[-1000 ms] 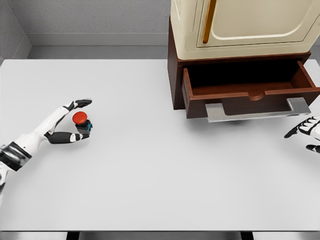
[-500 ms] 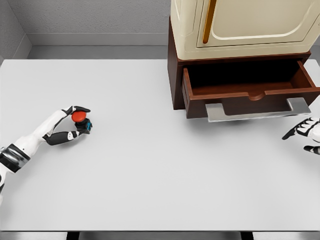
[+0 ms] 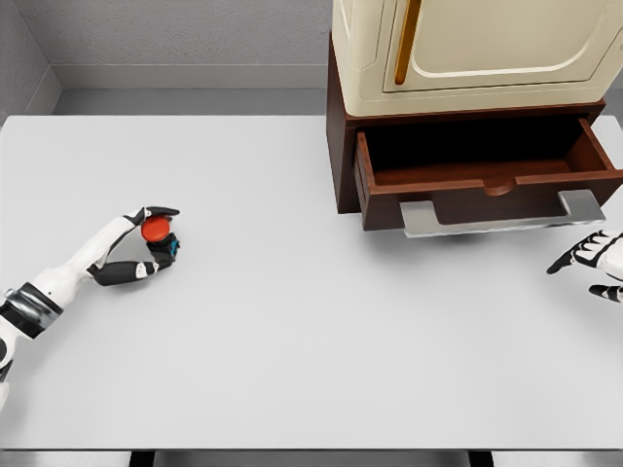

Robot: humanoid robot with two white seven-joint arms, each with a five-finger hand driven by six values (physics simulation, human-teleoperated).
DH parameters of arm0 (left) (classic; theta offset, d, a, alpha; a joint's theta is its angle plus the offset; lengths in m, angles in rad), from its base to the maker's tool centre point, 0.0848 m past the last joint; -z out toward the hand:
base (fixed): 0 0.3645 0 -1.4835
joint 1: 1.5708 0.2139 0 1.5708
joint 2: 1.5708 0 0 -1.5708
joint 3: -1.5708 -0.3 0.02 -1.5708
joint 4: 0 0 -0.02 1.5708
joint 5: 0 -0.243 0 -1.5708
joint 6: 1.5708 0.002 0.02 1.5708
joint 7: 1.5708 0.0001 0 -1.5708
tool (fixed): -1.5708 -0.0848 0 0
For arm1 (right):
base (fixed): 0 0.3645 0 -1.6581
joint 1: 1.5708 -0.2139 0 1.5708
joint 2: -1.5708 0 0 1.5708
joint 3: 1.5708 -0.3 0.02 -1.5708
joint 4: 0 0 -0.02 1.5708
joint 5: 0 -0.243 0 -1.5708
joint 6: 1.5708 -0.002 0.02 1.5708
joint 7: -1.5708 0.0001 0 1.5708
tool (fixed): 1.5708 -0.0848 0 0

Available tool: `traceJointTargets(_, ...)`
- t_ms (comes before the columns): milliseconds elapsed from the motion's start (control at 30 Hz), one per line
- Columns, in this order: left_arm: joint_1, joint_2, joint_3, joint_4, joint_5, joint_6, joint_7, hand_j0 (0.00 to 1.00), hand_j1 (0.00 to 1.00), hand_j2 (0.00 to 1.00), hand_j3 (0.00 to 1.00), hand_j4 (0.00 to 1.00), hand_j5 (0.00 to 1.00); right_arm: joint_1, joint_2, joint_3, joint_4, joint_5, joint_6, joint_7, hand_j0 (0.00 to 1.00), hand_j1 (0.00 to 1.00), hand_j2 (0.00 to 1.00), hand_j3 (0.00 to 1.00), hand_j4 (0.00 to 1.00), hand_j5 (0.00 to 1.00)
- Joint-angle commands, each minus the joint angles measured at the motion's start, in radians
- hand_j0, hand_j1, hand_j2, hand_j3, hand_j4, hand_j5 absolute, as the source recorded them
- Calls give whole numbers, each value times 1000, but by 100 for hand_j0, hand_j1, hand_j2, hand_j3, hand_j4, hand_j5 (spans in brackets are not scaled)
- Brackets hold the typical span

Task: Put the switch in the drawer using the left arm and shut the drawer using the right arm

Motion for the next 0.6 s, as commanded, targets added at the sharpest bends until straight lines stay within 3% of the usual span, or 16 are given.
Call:
traceJointTargets(0, 0, 1, 1, -3, 7, -2, 0, 90, 90, 90, 90, 90, 90, 0, -3, 0, 0, -5, 1, 0, 68, 68, 68, 68, 68, 68)
traceJointTargets(233, -5, 4, 4, -6, 21, 1, 0, 90, 90, 90, 90, 90, 90, 0, -1, 1, 0, -5, 1, 0, 68, 68, 68, 68, 68, 68)
traceJointTargets(400, -8, 8, 2, 2, 100, 11, 0, 89, 89, 89, 89, 89, 89, 0, -3, 1, 0, -5, 1, 0, 68, 68, 68, 68, 68, 68)
traceJointTargets(567, -9, 1, -7, 17, 106, 18, 0, 88, 88, 88, 88, 88, 88, 0, -3, 0, 0, -5, 1, 0, 68, 68, 68, 68, 68, 68)
